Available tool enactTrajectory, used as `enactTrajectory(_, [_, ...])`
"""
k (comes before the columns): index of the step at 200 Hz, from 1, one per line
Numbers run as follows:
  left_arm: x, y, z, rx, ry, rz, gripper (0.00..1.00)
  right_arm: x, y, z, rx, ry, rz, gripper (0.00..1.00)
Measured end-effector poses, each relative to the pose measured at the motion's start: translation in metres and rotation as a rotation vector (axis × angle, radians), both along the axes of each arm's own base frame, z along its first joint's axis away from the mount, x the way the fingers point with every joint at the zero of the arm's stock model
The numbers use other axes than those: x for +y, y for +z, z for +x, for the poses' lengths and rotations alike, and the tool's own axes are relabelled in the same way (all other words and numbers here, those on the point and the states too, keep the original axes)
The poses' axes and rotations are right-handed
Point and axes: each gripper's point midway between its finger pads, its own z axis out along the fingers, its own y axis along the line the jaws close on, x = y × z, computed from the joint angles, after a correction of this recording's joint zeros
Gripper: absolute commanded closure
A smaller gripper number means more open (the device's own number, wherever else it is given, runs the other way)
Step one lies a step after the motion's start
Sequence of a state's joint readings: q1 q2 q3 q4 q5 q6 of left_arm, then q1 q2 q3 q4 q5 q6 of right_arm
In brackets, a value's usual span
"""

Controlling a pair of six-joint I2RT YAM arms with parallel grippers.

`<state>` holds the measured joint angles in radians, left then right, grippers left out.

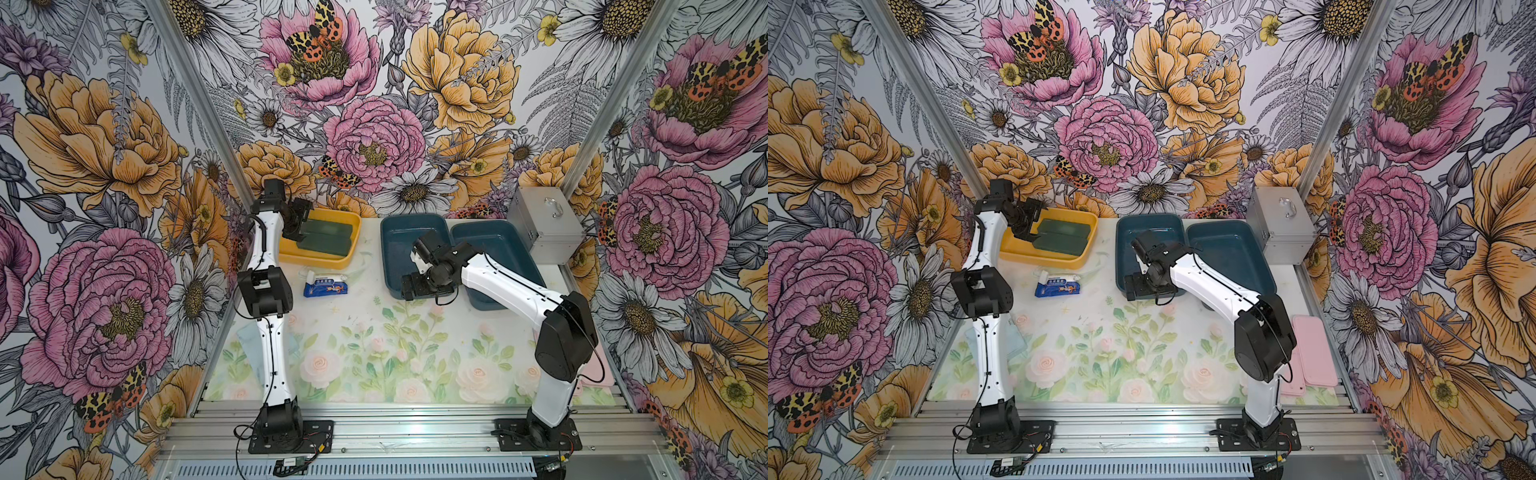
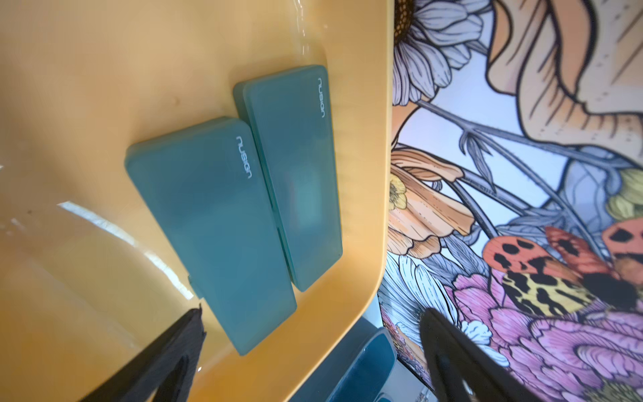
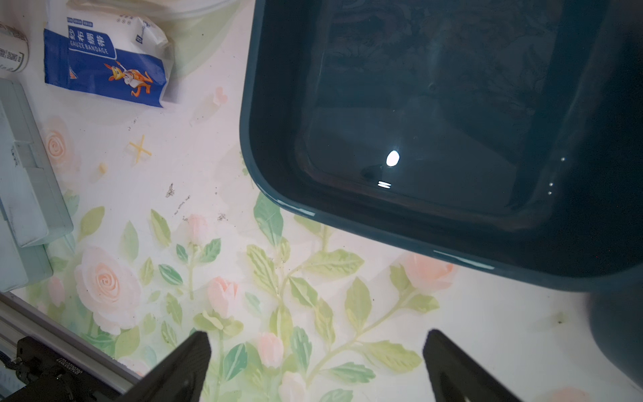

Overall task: Place the pencil cases by color into the storage box
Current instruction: Place the pencil case at the storage box, then pick up the pencil case from the center of the board.

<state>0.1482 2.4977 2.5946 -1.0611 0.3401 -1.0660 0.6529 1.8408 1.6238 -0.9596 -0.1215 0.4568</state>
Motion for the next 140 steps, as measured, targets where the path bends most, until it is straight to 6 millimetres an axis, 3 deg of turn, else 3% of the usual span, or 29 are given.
enactTrajectory(40, [-0.014, 0.089, -0.062, -0.098, -0.085, 0.099, 0.01, 0.0, 0.0, -0.005, 0.0, 0.039, 0.005, 0.01])
enactTrajectory(58, [-0.017, 0.123, -0.106, -0.145, -0.122, 0.166, 0.01, -0.002, 0.0, -0.011, 0.003, 0.059, 0.005, 0.01])
enactTrajectory(71, [-0.015, 0.135, -0.142, -0.158, -0.135, 0.205, 0.01, -0.005, 0.001, -0.016, 0.003, 0.07, 0.005, 0.01])
enactTrajectory(97, [0.006, 0.124, -0.212, -0.117, -0.112, 0.262, 0.01, -0.011, 0.008, -0.026, -0.012, 0.091, 0.008, 0.01])
enactTrajectory(115, [0.019, 0.098, -0.257, -0.039, -0.082, 0.292, 0.01, -0.013, 0.016, -0.034, -0.029, 0.105, 0.016, 0.01])
enactTrajectory(140, [0.015, 0.056, -0.311, 0.082, -0.1, 0.323, 0.01, -0.01, 0.027, -0.045, -0.054, 0.131, 0.032, 0.01])
